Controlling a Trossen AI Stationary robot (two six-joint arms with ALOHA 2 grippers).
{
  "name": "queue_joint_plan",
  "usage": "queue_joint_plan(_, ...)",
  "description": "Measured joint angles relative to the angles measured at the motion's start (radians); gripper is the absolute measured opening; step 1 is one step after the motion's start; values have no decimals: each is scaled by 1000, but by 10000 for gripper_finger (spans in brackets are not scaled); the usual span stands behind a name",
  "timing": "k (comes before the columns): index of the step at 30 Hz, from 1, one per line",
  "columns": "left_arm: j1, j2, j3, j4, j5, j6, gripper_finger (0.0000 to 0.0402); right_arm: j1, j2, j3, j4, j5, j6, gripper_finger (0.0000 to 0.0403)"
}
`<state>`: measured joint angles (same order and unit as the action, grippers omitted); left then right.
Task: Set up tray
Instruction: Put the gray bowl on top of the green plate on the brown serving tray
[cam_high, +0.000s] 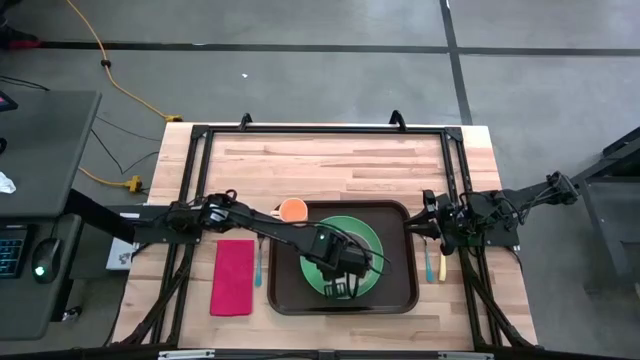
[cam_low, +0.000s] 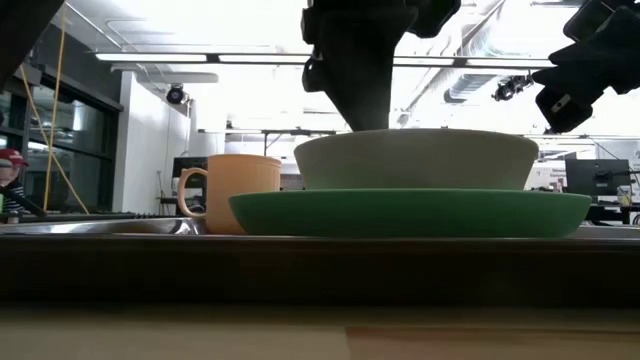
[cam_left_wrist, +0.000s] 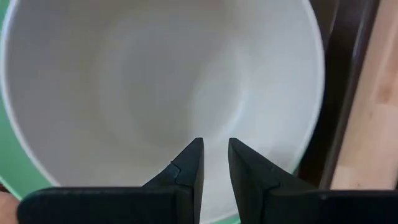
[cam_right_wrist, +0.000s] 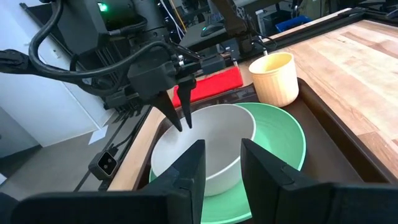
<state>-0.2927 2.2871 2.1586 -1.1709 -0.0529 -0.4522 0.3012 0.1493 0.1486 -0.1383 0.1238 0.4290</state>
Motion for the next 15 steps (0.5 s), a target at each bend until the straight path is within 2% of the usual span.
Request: queue_joint_plan(15,32,0,0,-54,-44,10,104,0,0,0,0,-27,16,78)
